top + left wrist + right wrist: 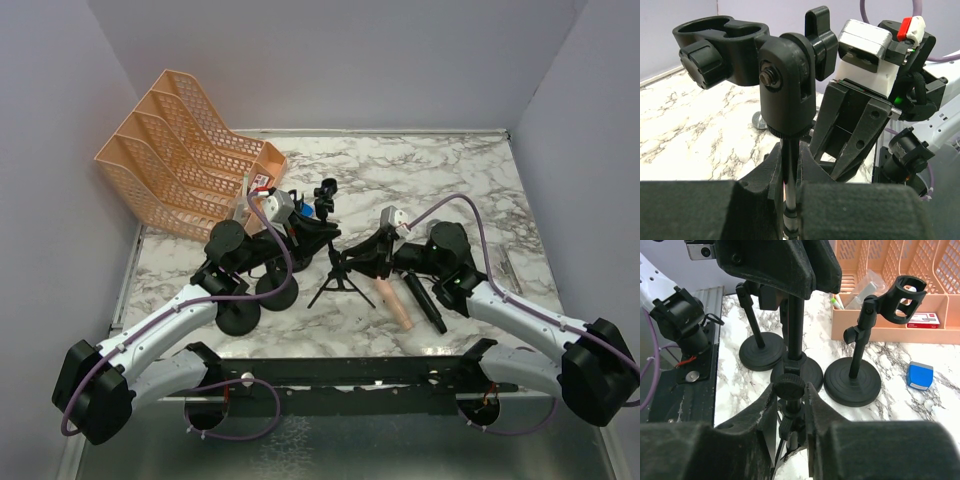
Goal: Attach the microphones to the stand
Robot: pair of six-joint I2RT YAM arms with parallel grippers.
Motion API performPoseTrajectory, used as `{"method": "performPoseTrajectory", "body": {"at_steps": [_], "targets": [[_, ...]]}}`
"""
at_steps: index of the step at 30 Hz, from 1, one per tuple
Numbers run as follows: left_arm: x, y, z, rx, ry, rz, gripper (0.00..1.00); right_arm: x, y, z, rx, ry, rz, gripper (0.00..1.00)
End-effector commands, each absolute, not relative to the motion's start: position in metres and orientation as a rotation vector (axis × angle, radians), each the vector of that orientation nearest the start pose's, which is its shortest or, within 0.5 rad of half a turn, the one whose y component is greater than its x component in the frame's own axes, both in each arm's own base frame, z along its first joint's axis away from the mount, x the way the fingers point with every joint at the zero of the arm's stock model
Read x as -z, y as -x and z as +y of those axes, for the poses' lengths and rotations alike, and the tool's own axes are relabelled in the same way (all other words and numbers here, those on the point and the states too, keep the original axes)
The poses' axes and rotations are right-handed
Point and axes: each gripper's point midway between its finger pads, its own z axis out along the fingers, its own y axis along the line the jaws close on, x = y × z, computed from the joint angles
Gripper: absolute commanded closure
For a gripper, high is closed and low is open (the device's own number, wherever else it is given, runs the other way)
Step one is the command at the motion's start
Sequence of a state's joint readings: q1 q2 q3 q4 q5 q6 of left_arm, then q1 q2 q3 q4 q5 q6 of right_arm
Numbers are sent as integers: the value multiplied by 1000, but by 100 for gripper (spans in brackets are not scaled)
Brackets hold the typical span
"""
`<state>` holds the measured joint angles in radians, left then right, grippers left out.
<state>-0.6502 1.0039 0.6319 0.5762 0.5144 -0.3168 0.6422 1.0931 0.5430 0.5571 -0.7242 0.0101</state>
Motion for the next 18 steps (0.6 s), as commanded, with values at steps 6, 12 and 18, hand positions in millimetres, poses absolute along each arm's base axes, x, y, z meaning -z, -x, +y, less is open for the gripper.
{"method": "performPoseTrajectory", "body": {"at_steps": [6,12,18], "targets": [[-336,-218,-298,1163,-726,1236,100,-239,-204,307,-1202,936,1332,93],[-331,-229,-301,1133,-714,1255,100,-271,-235,299,-1318,458,1453,99],[-328,-234,-296,1081,-699,1249,100,-273,-271,275,-1403,-240,1693,99]]}}
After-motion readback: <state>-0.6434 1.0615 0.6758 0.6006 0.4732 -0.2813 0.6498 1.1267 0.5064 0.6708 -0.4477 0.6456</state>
